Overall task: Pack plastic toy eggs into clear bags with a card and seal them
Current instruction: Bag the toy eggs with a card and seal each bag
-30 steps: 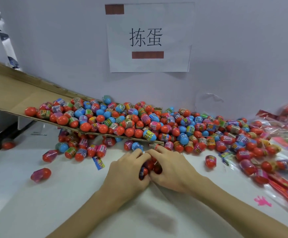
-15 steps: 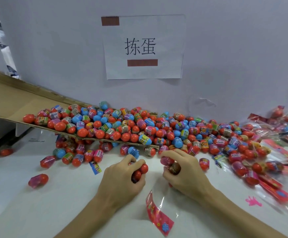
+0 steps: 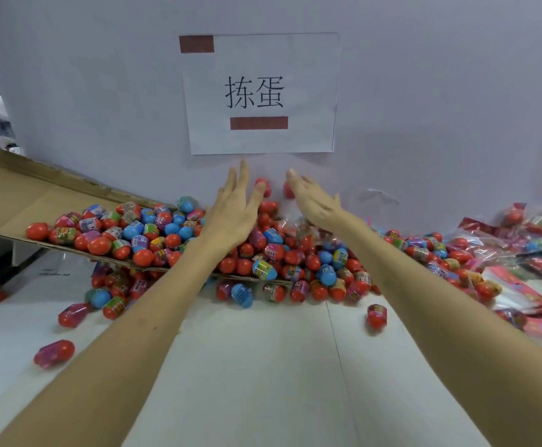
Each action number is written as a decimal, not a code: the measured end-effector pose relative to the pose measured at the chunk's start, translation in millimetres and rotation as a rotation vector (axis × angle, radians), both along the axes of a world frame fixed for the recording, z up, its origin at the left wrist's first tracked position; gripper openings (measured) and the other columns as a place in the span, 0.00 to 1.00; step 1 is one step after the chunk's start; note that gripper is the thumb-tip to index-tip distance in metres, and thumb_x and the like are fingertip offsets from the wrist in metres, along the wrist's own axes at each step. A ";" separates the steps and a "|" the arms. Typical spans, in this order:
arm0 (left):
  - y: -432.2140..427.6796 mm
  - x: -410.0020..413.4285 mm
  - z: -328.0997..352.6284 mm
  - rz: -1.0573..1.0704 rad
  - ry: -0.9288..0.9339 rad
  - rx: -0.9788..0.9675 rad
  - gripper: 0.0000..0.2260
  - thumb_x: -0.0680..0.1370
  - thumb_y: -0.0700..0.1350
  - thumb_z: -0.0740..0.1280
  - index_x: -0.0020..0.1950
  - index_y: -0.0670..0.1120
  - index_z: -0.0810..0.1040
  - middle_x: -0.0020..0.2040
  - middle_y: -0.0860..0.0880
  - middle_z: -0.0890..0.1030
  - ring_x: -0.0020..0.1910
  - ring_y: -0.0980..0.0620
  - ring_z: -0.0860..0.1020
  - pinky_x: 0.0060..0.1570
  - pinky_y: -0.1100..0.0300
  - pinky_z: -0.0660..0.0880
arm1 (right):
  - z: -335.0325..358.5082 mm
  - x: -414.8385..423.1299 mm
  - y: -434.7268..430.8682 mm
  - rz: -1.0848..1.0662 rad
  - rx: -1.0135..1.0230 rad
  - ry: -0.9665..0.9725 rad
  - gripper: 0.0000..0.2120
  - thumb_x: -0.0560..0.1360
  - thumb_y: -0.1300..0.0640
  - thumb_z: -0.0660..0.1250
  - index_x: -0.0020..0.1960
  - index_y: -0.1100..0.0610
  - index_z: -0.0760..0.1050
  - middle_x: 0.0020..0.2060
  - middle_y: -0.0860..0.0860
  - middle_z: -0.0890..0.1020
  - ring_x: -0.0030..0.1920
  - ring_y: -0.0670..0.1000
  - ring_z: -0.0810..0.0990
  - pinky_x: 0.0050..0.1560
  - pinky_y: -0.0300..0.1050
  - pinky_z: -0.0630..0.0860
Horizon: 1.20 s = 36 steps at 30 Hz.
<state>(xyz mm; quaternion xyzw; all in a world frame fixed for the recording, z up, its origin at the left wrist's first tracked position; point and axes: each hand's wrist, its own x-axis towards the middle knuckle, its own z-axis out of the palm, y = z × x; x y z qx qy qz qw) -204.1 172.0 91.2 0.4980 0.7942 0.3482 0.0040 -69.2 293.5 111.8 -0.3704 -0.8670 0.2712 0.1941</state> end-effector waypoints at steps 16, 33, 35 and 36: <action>-167.0 104.4 -95.4 -0.481 0.147 -0.146 0.30 0.75 0.78 0.53 0.76 0.75 0.58 0.82 0.69 0.45 0.78 0.63 0.55 0.75 0.56 0.54 | -64.2 191.0 -38.6 -0.188 0.167 0.546 0.15 0.80 0.52 0.69 0.66 0.44 0.75 0.61 0.41 0.78 0.57 0.38 0.79 0.59 0.50 0.80; -70.5 122.2 -99.8 -0.193 0.443 -0.035 0.22 0.81 0.66 0.54 0.61 0.55 0.80 0.58 0.55 0.75 0.60 0.53 0.72 0.60 0.55 0.67 | -46.5 140.7 -27.9 -0.376 0.446 0.728 0.06 0.78 0.57 0.71 0.53 0.54 0.86 0.40 0.45 0.86 0.37 0.42 0.83 0.42 0.34 0.78; -65.9 125.7 -99.7 -0.201 0.310 0.049 0.22 0.81 0.64 0.53 0.63 0.55 0.79 0.62 0.56 0.76 0.63 0.53 0.72 0.64 0.55 0.65 | -57.2 145.1 -52.0 -0.315 0.467 0.803 0.07 0.78 0.60 0.73 0.55 0.56 0.86 0.45 0.46 0.87 0.42 0.41 0.84 0.45 0.32 0.78; -67.3 126.6 -98.3 -0.243 0.154 0.142 0.21 0.81 0.64 0.54 0.61 0.56 0.81 0.59 0.57 0.78 0.59 0.55 0.75 0.59 0.57 0.68 | -64.3 145.9 -63.4 -0.264 0.476 0.809 0.08 0.77 0.62 0.73 0.56 0.56 0.86 0.48 0.47 0.87 0.46 0.41 0.85 0.49 0.33 0.79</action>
